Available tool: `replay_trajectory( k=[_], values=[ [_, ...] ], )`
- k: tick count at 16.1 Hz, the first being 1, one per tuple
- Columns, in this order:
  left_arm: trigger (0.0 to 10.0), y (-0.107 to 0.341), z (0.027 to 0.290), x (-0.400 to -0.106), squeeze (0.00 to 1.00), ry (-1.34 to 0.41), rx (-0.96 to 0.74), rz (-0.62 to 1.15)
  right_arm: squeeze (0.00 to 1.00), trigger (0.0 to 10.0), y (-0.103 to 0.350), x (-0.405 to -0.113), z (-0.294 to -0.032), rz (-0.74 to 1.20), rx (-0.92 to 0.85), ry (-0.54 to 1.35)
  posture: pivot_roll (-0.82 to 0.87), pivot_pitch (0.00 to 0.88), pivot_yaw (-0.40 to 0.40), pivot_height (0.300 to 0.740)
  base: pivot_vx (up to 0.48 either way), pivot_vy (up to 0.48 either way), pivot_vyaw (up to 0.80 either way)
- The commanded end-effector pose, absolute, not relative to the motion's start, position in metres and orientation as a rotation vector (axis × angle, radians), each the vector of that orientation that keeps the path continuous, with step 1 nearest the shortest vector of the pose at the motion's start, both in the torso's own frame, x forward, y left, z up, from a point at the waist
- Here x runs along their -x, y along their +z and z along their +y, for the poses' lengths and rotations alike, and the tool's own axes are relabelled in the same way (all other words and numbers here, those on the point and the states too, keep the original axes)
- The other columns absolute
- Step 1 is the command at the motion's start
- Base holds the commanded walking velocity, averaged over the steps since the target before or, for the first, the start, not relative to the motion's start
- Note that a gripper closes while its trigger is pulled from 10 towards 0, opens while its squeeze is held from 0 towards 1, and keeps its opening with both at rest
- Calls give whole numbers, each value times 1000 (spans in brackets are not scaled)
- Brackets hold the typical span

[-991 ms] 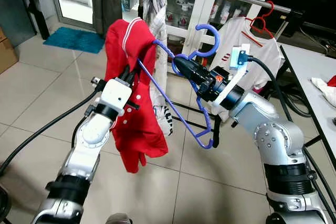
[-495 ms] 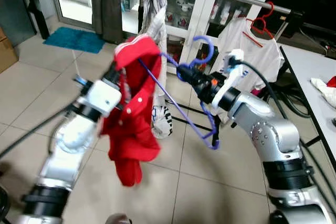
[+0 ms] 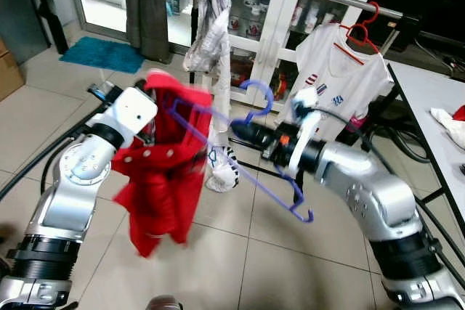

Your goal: Hang hanger

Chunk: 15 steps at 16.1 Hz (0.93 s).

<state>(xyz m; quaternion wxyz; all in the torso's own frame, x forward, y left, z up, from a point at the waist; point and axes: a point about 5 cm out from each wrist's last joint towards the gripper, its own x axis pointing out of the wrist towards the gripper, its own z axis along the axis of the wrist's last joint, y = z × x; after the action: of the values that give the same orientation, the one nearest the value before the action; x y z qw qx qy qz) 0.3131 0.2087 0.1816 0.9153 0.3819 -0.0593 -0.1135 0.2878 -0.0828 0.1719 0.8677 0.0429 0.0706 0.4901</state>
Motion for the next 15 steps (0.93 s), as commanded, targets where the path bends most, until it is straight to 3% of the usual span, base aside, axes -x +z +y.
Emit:
replay_trajectory(
  k=[1,6,11,15],
  values=[
    [0,193,193,-317,0,-284,-794,-152,0,10000,171,-286,-82,165,-63,1018,54,0,-141,740,0,0,0],
    [0,190,171,-316,0,-353,-766,-112,0,10000,165,-299,-79,248,-133,797,53,0,-142,740,0,0,0],
    [0,194,171,-317,0,-341,-772,-108,0,10000,152,-301,-84,340,-96,708,54,0,-141,740,0,0,0],
    [0,193,164,-314,0,-370,-771,-106,0,10000,154,-316,-95,305,-141,521,54,0,-141,740,0,0,0]
  ],
)
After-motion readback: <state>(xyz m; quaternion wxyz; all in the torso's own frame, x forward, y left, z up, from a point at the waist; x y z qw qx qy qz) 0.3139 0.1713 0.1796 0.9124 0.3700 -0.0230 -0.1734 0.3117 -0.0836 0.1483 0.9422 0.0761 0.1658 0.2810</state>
